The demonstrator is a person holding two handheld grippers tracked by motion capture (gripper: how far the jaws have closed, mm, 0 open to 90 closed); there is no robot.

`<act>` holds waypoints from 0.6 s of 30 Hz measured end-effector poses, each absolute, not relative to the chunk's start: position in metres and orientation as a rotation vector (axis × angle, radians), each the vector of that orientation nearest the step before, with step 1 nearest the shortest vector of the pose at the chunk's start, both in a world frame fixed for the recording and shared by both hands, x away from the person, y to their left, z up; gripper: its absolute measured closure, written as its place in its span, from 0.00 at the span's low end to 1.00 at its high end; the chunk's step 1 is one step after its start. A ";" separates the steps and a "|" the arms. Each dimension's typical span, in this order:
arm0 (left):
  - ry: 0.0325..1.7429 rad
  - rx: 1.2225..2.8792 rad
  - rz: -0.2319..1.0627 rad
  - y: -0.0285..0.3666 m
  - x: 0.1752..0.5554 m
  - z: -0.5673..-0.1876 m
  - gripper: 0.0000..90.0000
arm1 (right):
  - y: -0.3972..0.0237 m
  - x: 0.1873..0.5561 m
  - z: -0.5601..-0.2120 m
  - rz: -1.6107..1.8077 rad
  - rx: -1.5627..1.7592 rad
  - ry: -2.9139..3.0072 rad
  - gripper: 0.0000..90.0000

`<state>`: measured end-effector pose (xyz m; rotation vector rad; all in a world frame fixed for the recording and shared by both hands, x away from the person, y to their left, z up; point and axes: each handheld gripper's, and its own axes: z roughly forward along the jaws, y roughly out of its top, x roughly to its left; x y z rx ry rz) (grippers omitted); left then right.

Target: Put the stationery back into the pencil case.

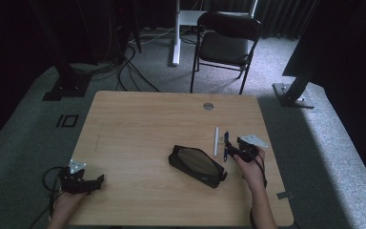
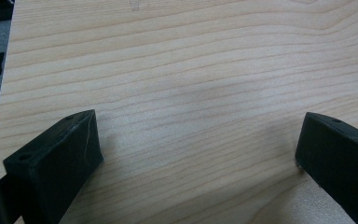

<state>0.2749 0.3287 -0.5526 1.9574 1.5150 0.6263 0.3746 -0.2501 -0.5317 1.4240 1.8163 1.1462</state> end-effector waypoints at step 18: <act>1.515 1.957 0.626 0.329 0.275 -0.553 0.00 | -0.234 0.390 -0.551 0.980 1.545 1.811 0.66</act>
